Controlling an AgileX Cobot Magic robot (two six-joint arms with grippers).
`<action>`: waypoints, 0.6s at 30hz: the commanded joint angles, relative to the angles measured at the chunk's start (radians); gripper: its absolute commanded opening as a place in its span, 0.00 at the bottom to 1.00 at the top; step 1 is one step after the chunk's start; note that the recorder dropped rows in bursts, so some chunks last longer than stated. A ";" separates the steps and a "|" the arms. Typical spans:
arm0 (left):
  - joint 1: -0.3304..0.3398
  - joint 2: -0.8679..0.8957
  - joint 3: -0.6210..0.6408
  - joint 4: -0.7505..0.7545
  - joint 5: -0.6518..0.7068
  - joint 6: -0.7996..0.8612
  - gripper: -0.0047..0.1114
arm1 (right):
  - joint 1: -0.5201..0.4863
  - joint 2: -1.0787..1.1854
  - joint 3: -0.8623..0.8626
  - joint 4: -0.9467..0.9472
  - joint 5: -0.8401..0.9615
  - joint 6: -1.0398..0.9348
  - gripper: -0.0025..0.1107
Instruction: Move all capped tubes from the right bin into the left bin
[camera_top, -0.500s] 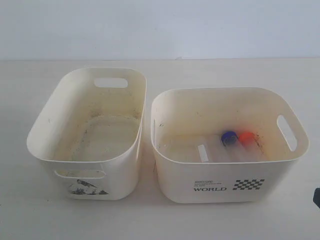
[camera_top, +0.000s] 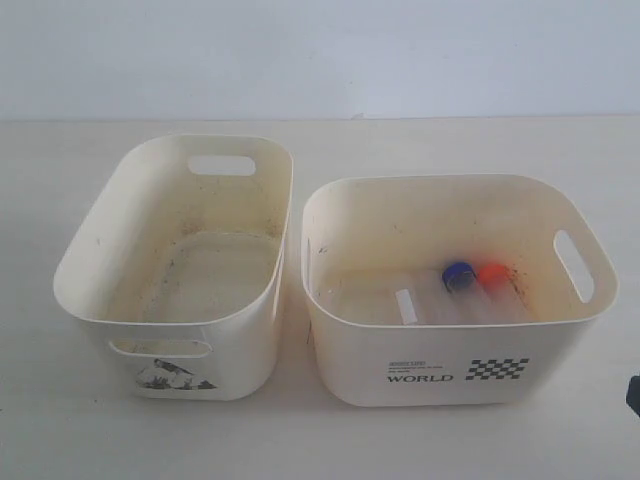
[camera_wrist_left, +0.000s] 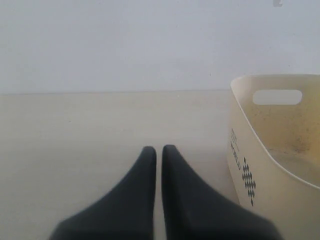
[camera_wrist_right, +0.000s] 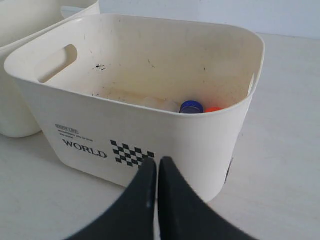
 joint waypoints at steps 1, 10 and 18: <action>0.000 0.000 -0.004 -0.004 0.000 -0.010 0.08 | 0.003 -0.005 0.000 0.002 0.001 0.004 0.03; 0.000 0.000 -0.004 -0.004 0.000 -0.010 0.08 | 0.003 -0.005 0.000 0.002 0.001 0.004 0.03; 0.000 0.000 -0.004 -0.004 0.000 -0.010 0.08 | 0.003 -0.005 0.000 -0.008 -0.043 -0.016 0.03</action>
